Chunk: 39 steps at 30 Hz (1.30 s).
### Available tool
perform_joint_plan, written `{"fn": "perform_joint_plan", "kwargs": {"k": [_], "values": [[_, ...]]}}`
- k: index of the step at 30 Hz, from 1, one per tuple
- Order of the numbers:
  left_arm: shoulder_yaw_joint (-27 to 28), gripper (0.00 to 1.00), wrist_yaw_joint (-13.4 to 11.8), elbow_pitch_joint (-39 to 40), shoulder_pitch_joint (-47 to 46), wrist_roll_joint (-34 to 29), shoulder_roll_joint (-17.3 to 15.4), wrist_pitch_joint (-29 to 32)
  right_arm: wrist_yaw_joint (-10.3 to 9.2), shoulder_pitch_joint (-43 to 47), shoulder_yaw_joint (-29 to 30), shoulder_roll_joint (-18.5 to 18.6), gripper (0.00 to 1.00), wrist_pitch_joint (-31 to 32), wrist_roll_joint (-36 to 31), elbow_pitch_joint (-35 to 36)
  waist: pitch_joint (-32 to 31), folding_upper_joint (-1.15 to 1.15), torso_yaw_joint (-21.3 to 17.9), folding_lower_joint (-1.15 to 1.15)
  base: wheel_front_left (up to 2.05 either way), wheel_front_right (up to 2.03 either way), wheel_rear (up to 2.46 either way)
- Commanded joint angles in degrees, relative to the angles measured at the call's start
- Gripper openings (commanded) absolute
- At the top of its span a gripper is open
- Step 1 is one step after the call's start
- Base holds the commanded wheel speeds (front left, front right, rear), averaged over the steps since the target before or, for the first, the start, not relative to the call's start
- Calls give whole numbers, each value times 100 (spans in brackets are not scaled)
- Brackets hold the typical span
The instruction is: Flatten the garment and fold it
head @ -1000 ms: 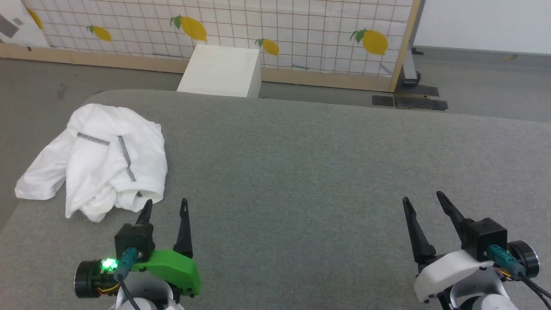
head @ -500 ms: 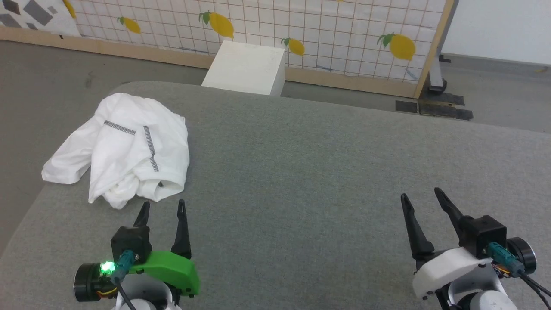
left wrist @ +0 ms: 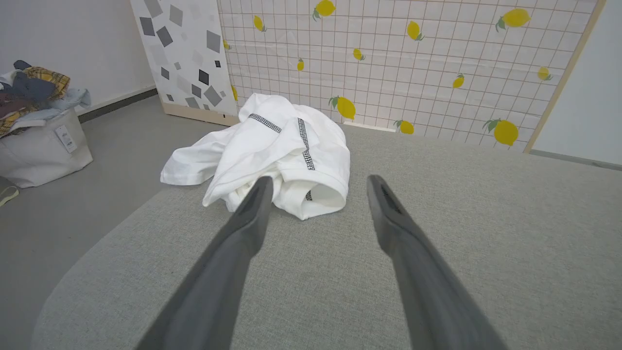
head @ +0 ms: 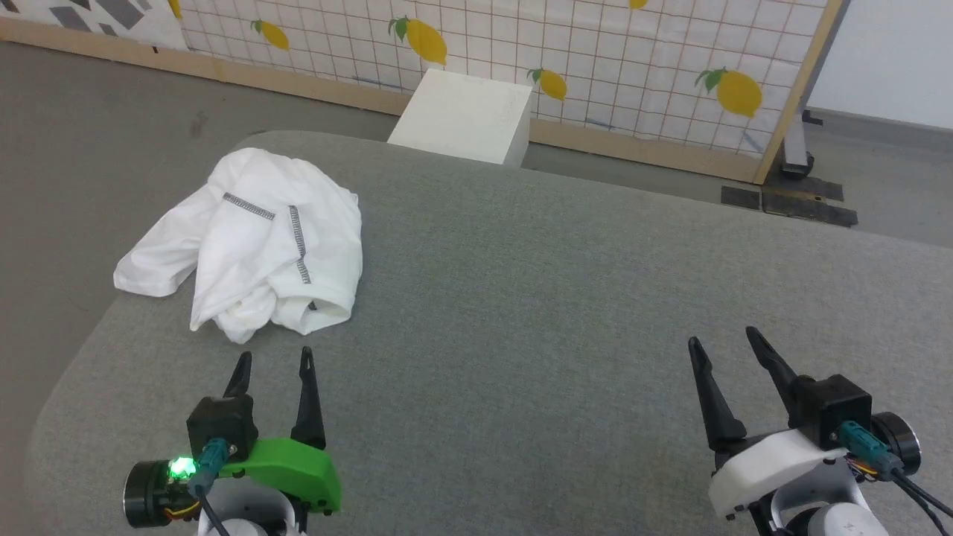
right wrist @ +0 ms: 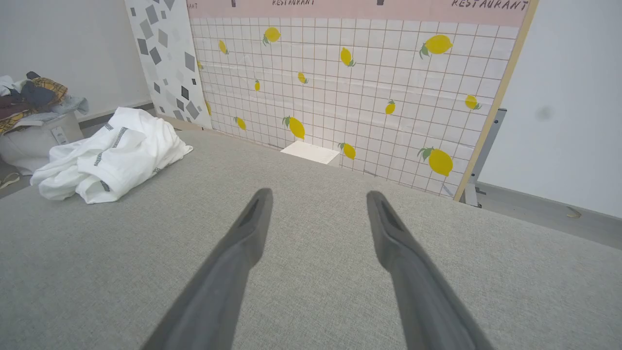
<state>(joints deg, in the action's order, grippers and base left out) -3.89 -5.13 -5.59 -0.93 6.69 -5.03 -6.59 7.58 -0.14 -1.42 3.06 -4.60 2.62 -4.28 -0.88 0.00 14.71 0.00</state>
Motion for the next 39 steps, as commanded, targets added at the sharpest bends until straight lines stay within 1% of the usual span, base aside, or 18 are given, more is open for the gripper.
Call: {"fn": "perform_joint_plan", "kwargs": {"k": [1,39], "values": [[-18,100,-47,-32,-82,109,-37,-55,-4,-128,-16,-9,100,-59,44,-36,-5,0,62,0,0,0,0],[-232,100,-546,-295,-96,629,-291,-472,-7,-275,-118,-14,100,-344,254,-324,-28,0,903,0,0,0,0]]}}
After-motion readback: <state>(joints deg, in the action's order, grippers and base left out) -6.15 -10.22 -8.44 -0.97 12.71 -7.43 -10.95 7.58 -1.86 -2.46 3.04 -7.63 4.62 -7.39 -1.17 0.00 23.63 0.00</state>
